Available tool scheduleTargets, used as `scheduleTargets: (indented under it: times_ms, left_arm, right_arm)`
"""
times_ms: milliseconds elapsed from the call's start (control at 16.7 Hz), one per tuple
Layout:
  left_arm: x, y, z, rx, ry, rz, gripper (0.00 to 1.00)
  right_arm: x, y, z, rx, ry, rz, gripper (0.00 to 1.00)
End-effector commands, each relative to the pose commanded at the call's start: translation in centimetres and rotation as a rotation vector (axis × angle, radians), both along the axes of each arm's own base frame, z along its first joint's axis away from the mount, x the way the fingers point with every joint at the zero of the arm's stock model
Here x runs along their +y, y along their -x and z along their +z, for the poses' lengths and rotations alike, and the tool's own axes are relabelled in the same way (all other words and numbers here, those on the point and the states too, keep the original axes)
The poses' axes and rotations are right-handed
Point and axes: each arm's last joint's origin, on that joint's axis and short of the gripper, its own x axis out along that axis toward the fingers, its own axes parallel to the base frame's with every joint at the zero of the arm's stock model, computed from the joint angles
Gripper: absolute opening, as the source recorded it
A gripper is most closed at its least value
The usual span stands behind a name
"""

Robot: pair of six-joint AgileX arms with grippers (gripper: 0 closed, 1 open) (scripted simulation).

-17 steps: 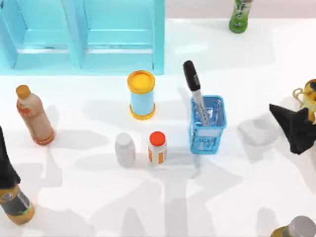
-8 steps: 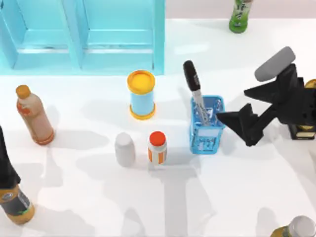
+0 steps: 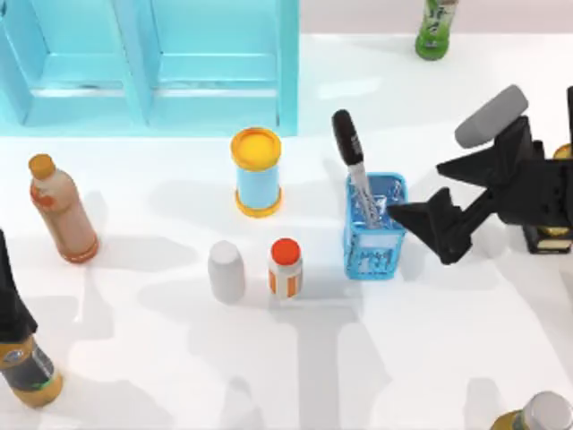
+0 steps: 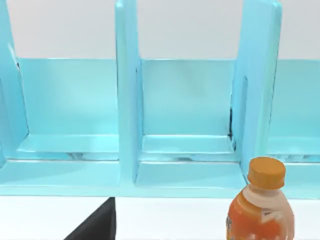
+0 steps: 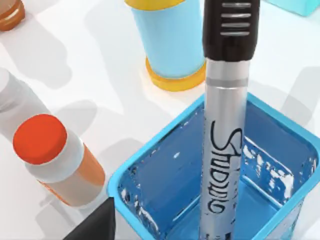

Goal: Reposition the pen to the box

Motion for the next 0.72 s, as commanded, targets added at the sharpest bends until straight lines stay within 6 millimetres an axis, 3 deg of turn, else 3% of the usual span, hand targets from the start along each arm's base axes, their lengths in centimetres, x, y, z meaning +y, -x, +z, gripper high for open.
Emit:
scheduleTargets:
  times_ms: [420, 720]
  left_arm:
    - [0.0, 0.0, 0.0, 0.0, 0.0, 0.0, 1.0]
    - [0.0, 0.0, 0.0, 0.0, 0.0, 0.0, 1.0]
  right_arm:
    - [3.0, -3.9, -4.0, -0.006, -0.002, 0.003, 1.0]
    - [6.8, -4.5, -5.1, 0.0, -0.001, 0.007, 1.0]
